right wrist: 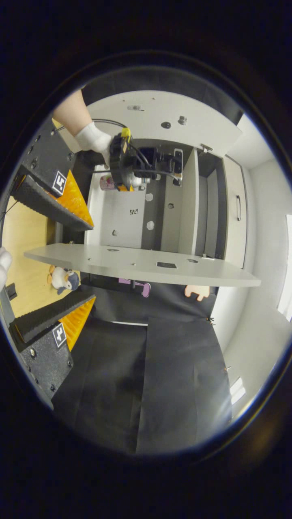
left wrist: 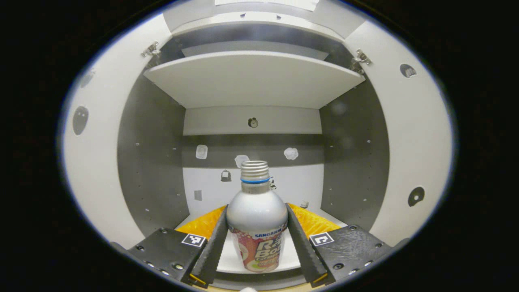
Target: Grasp the bottle in the cabinet with the left hand and place it on the coaster, then close the right door with the right hand and the left door with the left hand.
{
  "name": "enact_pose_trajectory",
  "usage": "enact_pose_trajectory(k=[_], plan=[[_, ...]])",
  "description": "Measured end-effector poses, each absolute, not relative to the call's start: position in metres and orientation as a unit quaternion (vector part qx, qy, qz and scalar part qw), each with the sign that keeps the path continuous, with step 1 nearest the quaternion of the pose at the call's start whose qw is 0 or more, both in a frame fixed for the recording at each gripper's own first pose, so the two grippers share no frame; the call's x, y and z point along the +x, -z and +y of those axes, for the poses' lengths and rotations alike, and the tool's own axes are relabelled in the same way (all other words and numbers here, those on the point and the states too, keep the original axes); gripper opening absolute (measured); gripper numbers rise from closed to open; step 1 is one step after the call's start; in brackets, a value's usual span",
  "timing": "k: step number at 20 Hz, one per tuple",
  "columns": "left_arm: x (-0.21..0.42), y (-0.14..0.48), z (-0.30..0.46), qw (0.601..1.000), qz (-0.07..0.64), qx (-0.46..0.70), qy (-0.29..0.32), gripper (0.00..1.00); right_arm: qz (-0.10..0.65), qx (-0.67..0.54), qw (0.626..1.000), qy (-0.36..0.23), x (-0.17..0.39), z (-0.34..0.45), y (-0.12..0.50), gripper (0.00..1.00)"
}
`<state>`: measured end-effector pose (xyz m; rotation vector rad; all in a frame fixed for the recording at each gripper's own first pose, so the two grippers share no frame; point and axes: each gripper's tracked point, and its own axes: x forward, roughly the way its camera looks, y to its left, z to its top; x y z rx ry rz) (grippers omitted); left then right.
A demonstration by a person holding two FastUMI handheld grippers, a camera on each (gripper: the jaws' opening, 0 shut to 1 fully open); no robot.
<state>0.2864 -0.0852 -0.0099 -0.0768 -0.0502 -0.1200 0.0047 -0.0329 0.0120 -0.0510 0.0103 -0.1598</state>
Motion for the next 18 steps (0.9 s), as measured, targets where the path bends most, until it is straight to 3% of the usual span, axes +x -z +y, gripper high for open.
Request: enact_pose_trajectory(k=[2, 4, 8, 9, 11, 18], plan=[[0.257, 0.019, -0.083, 0.997, -0.026, -0.036, 0.066, 0.82, 0.008, -0.022, 0.997, 0.077, 0.003, -0.034, -0.007, 0.99], [0.229, 0.029, -0.081, 0.996, -0.028, -0.04, 0.072, 0.78, 0.011, -0.02, 0.997, 0.079, 0.001, -0.039, -0.003, 0.99], [0.175, 0.059, -0.085, 0.994, -0.032, -0.052, 0.092, 0.82, 0.021, -0.027, 0.996, 0.087, -0.009, -0.045, 0.008, 0.99], [0.163, 0.07, -0.085, 0.994, -0.035, -0.051, 0.093, 0.78, 0.022, -0.029, 0.995, 0.088, -0.012, -0.045, 0.01, 0.99], [0.139, 0.096, -0.088, 0.993, -0.03, -0.058, 0.095, 0.82, 0.024, -0.034, 0.995, 0.089, -0.019, -0.046, 0.013, 0.99], [0.074, 0.206, -0.105, 0.987, 0.017, -0.073, 0.139, 0.78, 0.04, -0.058, 0.993, 0.092, -0.035, -0.05, 0.023, 0.99]])
